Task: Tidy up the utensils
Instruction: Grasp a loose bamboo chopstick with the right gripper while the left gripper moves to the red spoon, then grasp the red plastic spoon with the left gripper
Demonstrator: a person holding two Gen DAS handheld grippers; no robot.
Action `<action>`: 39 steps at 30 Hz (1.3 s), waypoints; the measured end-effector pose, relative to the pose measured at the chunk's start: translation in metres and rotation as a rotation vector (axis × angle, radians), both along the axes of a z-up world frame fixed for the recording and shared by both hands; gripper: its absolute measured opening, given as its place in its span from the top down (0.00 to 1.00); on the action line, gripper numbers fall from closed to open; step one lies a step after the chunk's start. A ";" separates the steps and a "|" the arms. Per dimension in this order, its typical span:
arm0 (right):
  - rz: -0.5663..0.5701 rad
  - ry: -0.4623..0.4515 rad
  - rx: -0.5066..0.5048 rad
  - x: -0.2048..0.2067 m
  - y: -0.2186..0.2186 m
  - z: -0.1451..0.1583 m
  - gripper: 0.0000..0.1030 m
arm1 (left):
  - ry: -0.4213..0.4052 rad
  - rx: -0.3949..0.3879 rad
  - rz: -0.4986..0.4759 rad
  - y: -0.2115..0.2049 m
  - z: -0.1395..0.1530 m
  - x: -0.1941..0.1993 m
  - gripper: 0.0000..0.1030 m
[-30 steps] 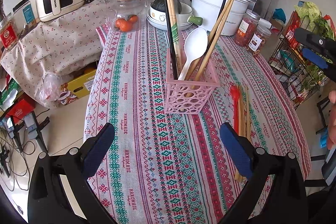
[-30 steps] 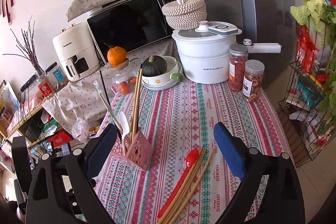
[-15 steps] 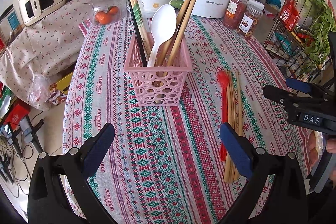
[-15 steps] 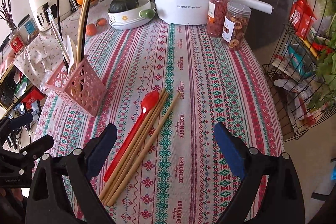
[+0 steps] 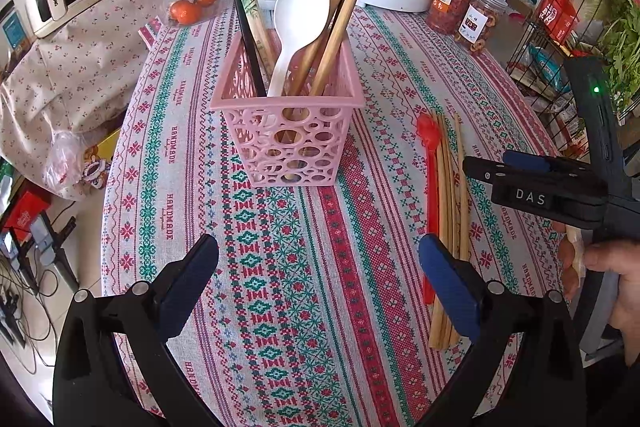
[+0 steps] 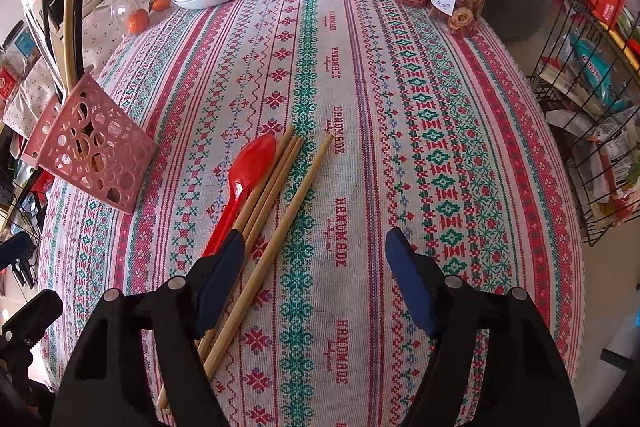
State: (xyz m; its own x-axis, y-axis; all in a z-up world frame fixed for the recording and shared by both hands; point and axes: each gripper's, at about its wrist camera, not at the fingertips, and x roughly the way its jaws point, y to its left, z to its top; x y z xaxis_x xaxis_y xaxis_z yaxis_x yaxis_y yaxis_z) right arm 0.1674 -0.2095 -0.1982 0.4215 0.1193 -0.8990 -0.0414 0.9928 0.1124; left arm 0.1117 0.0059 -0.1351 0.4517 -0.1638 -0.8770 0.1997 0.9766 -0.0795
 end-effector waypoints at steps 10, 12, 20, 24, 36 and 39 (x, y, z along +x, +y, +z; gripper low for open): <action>0.010 0.002 -0.088 0.010 0.014 -0.010 0.73 | 0.011 -0.018 -0.015 -0.001 0.000 -0.001 0.07; 0.032 0.020 -0.082 0.011 0.015 -0.009 0.87 | 0.011 -0.020 -0.022 -0.002 0.001 -0.002 0.07; 0.018 0.057 -0.026 -0.001 -0.003 0.002 0.93 | -0.017 -0.030 -0.111 -0.024 0.007 -0.011 0.07; 0.013 0.034 0.007 -0.012 -0.016 0.021 0.93 | -0.014 -0.069 -0.155 -0.044 0.006 -0.010 0.20; -0.042 0.010 0.096 -0.030 -0.080 0.042 0.93 | 0.095 -0.035 -0.178 -0.126 -0.021 0.046 0.81; -0.056 0.021 0.115 -0.032 -0.092 0.039 0.93 | 0.103 0.000 -0.152 -0.135 -0.022 0.065 0.82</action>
